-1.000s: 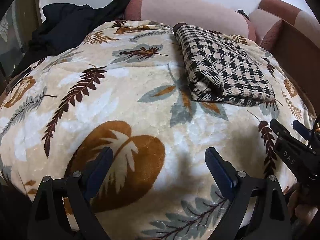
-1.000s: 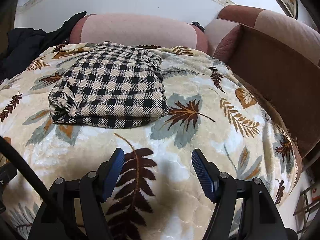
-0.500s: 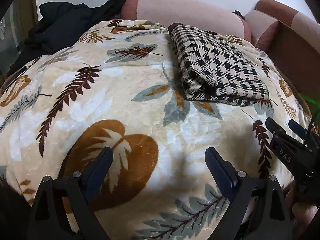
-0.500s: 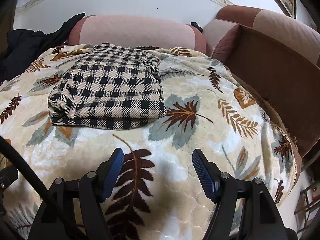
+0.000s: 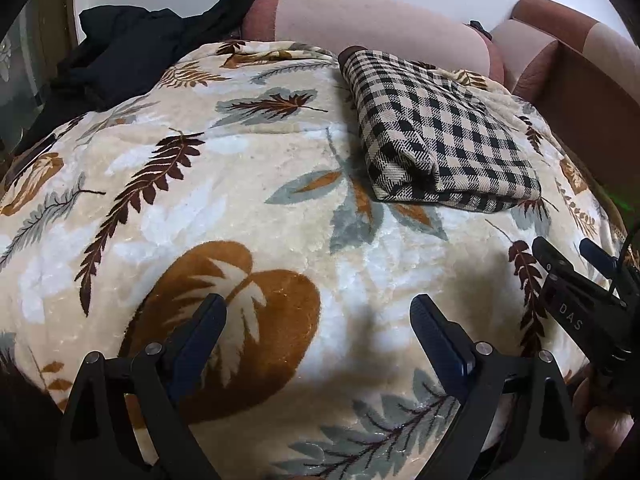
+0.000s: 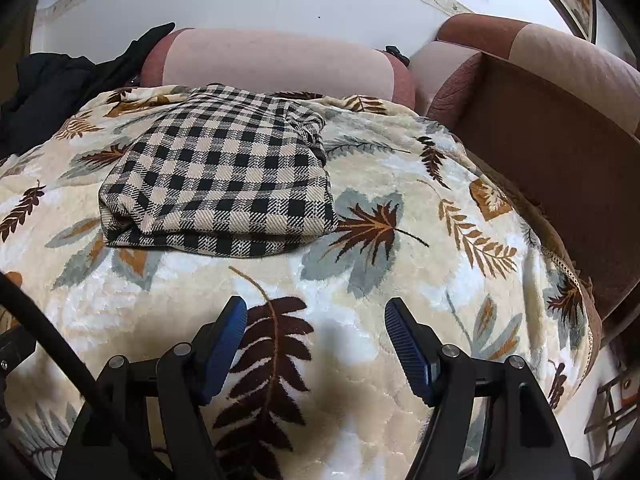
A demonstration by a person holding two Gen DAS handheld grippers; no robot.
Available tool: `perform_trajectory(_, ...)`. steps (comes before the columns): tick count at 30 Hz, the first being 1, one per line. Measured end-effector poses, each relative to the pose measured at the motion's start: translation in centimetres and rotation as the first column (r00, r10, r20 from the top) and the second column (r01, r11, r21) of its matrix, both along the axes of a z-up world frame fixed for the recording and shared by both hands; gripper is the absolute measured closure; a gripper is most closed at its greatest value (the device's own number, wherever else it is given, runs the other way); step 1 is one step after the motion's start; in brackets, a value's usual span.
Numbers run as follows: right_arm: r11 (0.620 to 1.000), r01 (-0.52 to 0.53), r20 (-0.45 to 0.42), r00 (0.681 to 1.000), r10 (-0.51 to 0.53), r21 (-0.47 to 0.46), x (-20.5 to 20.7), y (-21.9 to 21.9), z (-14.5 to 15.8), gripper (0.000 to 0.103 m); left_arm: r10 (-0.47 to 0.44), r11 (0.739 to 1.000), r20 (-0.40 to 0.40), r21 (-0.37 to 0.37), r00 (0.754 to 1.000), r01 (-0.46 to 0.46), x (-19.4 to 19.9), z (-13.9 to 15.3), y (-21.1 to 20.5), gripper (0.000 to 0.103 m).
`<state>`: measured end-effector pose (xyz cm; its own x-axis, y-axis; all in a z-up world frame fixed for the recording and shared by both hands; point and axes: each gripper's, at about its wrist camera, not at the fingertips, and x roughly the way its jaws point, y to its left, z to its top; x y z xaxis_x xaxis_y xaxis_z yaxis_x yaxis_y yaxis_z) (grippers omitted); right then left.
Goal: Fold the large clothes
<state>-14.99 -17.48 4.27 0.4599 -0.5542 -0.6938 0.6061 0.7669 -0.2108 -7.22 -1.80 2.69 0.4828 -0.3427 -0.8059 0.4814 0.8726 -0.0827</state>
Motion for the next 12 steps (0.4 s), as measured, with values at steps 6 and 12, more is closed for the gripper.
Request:
perform_trajectory(6, 1.0, -0.002, 0.001, 1.0, 0.002, -0.016, -0.05, 0.22, 0.17, 0.027, -0.022, 1.0, 0.019, 0.01, 1.0, 0.022, -0.37, 0.12, -0.21, 0.01)
perform_trajectory(12, 1.0, -0.003, -0.002, 1.0, 0.003, -0.017, -0.1, 0.22, 0.15, 0.027, -0.039, 0.999, 0.034, 0.018, 0.999, 0.039, -0.6, 0.09, -0.55, 0.01)
